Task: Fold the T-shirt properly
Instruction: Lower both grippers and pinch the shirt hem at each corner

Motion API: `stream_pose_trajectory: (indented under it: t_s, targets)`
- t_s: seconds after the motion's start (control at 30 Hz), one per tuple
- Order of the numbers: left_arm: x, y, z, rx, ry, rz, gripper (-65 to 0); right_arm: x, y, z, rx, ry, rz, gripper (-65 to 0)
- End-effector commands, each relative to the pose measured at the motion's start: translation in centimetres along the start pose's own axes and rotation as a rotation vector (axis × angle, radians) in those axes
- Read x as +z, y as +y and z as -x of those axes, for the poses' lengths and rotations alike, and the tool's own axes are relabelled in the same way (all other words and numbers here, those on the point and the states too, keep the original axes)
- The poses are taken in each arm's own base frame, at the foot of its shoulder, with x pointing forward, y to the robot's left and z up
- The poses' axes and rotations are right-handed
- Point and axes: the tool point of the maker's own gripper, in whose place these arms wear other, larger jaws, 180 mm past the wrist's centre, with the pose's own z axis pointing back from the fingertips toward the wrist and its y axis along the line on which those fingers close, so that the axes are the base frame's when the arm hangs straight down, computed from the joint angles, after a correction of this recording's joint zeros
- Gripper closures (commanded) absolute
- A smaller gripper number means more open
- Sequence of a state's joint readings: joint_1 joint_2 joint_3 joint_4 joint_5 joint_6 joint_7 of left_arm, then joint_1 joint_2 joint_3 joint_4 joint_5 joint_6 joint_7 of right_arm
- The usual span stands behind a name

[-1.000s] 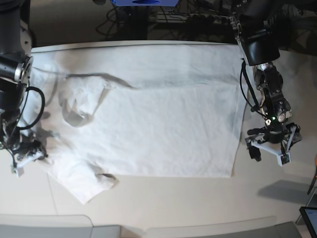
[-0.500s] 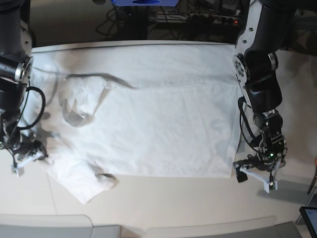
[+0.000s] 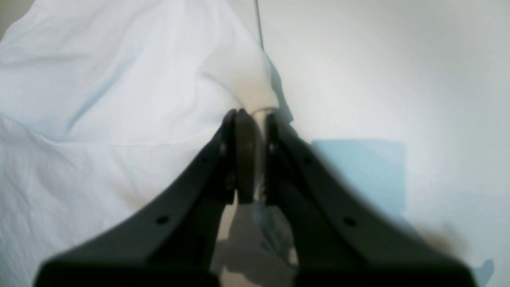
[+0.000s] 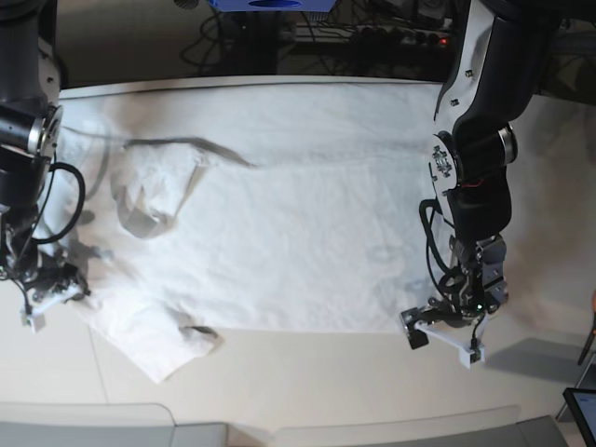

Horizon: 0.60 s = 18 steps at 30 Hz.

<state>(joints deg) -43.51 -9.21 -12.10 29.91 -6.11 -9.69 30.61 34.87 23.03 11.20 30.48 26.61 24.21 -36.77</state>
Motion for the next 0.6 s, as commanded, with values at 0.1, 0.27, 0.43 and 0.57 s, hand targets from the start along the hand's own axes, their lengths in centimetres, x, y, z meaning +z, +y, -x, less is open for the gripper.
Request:
stream_pose_trajectory:
  t_s: [0.1,0.27,0.43,0.57]
  targets:
    - [0.1,-0.7,-2.3,0.007,-0.044,0.018,-65.0,0.9,0.0,-2.6,0.016,-0.052,-0.004,0.0]
    - [-0.5,-1.2,-1.1,0.020,0.005,0.028,-65.0,1.0,-0.1,-2.7,0.019,-0.050,-0.003,0.0]
    - [-0.7,-1.1,-0.5,0.020,0.003,0.026,-64.5,1.0,-0.1,-2.7,0.019,-0.050,-0.003,0.0]
    - [-0.7,-1.2,-0.6,0.021,0.002,0.029,-51.9,0.9,0.0,-2.6,0.019,-0.050,-0.004,0.0]
